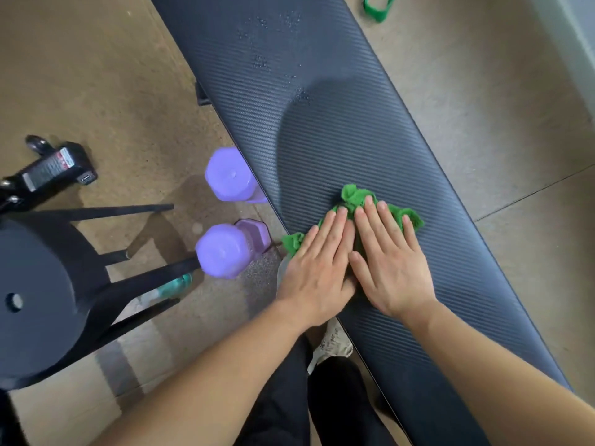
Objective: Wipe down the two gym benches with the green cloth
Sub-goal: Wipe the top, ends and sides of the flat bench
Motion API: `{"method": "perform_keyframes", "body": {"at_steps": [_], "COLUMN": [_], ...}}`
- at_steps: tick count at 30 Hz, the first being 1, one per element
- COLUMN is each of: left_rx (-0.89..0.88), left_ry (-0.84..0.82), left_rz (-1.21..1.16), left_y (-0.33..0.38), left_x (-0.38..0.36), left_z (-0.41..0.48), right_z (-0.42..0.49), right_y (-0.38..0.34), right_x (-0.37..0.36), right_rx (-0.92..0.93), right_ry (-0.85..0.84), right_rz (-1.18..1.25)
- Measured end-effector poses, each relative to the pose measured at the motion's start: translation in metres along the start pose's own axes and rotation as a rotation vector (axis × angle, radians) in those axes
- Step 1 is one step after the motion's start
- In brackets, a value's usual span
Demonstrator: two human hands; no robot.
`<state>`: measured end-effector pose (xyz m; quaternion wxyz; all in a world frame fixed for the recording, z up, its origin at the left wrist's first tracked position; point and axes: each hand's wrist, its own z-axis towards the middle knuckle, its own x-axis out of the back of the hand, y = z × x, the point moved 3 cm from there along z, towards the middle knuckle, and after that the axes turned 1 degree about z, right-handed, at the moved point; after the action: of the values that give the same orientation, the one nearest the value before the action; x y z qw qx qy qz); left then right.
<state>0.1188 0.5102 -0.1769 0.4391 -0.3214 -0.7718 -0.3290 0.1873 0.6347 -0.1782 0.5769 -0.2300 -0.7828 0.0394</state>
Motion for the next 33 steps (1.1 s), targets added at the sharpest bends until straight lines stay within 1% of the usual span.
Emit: {"method": "perform_keyframes", "body": {"at_steps": [2,3,6,8,9,10,11,13,16,18,19,20,21,23,24,25,27,28,30,33], "left_rx": [-0.097,-0.112,-0.091,-0.112,-0.132,-0.151,-0.151,-0.084,0.144,0.256,0.306,0.362,0.414,0.437,0.399,0.339,0.215,0.176,0.138,0.106], "left_ry": [-0.045,-0.042,-0.037,-0.065,-0.034,0.026,0.084,0.121,0.05,0.053,0.09,0.146,0.221,0.367,0.386,0.36,0.231,0.174,0.137,0.149], "left_rz": [-0.006,-0.004,0.012,0.037,0.037,0.024,-0.014,-0.152,-0.388,-0.591,-0.644,-0.654,-0.626,-0.511,-0.448,-0.382,-0.206,-0.121,-0.024,0.036], "left_y": [-0.009,-0.014,-0.02,-0.018,-0.016,-0.015,-0.013,-0.008,-0.006,-0.012,-0.017,-0.024,-0.03,-0.034,-0.028,-0.018,0.005,0.012,0.009,-0.023], "left_x": [0.0,0.0,0.001,0.002,0.003,0.005,0.009,0.025,0.061,0.076,0.082,0.086,0.087,0.082,0.075,0.064,0.036,0.022,0.003,0.007], "left_z": [-0.018,-0.025,-0.038,-0.039,-0.038,-0.038,-0.037,-0.035,-0.026,-0.011,-0.002,0.007,0.015,0.025,0.027,0.029,0.026,0.023,0.021,0.042], "right_z": [-0.024,-0.036,-0.069,-0.078,-0.077,-0.075,-0.071,-0.061,-0.044,-0.028,-0.018,-0.008,0.0,0.014,0.019,0.024,0.027,0.027,0.028,0.051], "right_y": [0.002,0.002,-0.002,-0.004,-0.005,-0.007,-0.009,-0.017,-0.02,-0.009,-0.001,0.008,0.015,0.025,0.025,0.023,0.019,0.017,0.016,0.014], "right_x": [-0.001,-0.002,-0.007,-0.008,-0.006,-0.003,0.003,0.024,0.064,0.086,0.092,0.097,0.099,0.092,0.083,0.071,0.039,0.025,0.007,0.009], "right_rx": [0.022,0.053,0.167,0.172,0.161,0.147,0.116,0.002,-0.225,-0.36,-0.429,-0.48,-0.501,-0.443,-0.371,-0.272,-0.053,0.02,0.061,0.038], "right_ry": [-0.026,-0.033,-0.131,-0.199,-0.19,-0.143,-0.103,-0.083,-0.08,0.01,0.069,0.133,0.179,0.19,0.147,0.077,-0.067,-0.106,-0.107,-0.004], "right_rz": [0.002,-0.012,-0.134,-0.189,-0.186,-0.159,-0.103,0.105,0.459,0.613,0.645,0.592,0.464,0.209,0.11,0.014,-0.145,-0.19,-0.227,-0.237]}}
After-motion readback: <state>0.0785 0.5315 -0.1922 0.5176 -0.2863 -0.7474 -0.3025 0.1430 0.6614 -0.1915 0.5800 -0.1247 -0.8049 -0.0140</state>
